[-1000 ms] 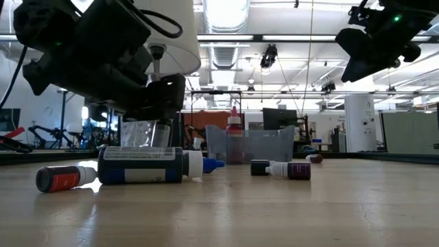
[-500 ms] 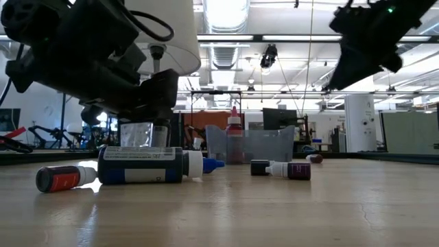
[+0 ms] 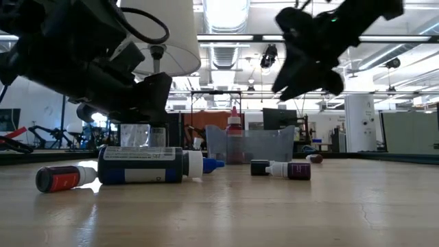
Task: Pick & Place food coloring
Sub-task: Put the large purple food coloring bottle into the bin
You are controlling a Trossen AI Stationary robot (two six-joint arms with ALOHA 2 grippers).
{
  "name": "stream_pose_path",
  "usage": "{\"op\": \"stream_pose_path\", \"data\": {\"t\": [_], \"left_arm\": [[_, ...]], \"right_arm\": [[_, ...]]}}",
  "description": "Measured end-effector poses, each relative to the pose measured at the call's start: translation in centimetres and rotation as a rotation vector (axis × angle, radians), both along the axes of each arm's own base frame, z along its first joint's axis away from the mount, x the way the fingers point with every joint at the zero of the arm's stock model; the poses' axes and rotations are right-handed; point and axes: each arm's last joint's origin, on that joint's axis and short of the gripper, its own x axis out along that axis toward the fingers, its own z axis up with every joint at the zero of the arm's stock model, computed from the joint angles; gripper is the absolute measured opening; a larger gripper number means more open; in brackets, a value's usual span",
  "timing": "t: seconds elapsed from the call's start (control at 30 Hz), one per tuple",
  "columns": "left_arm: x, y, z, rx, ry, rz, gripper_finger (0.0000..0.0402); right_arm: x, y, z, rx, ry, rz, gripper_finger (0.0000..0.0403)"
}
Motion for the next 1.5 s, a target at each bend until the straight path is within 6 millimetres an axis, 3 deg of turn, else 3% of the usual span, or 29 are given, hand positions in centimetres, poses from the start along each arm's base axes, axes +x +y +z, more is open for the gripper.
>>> {"op": "stream_pose_path", "data": {"t": [0.2, 0.4, 0.7, 0.87, 1.27, 1.4, 1.5], "left_arm": [[-0.7, -0.1, -0.3, -0.015, 0.092, -0.034, 0.0119], [-1.1, -0.3, -0.4, -0.029, 0.147, -0.065, 0.0160], [-1.4, -0.3, -0.4, 0.030, 0.223, -0.088, 0.0194], [-1.7, 0.0, -0.4, 0.043, 0.201, -0.051, 0.0194], [-2.3, -1.3, -0.4, 0.045, 0.201, -0.099, 0.0194], [-3.1, -1.6, -1.3, 0.025, 0.302, -0.152, 0.0195], [-3.1, -1.6, -1.1, 0.010, 0.249, -0.140, 0.0195]], "right_arm": [[4.7, 0.8, 0.5, -0.138, 0.046, 0.134, 0.0200], [9.7, 0.9, 1.4, -0.212, 0.053, 0.230, 0.0254], [14.9, -0.4, 1.7, -0.260, 0.098, 0.252, 0.0273], [15.8, -1.1, 1.7, -0.244, 0.112, 0.237, 0.0267], [15.9, -2.1, 1.8, -0.235, 0.119, 0.262, 0.0272], [16.0, -2.0, 1.9, -0.269, 0.120, 0.298, 0.0276], [16.0, -2.0, 2.0, -0.273, 0.110, 0.306, 0.0279]]}}
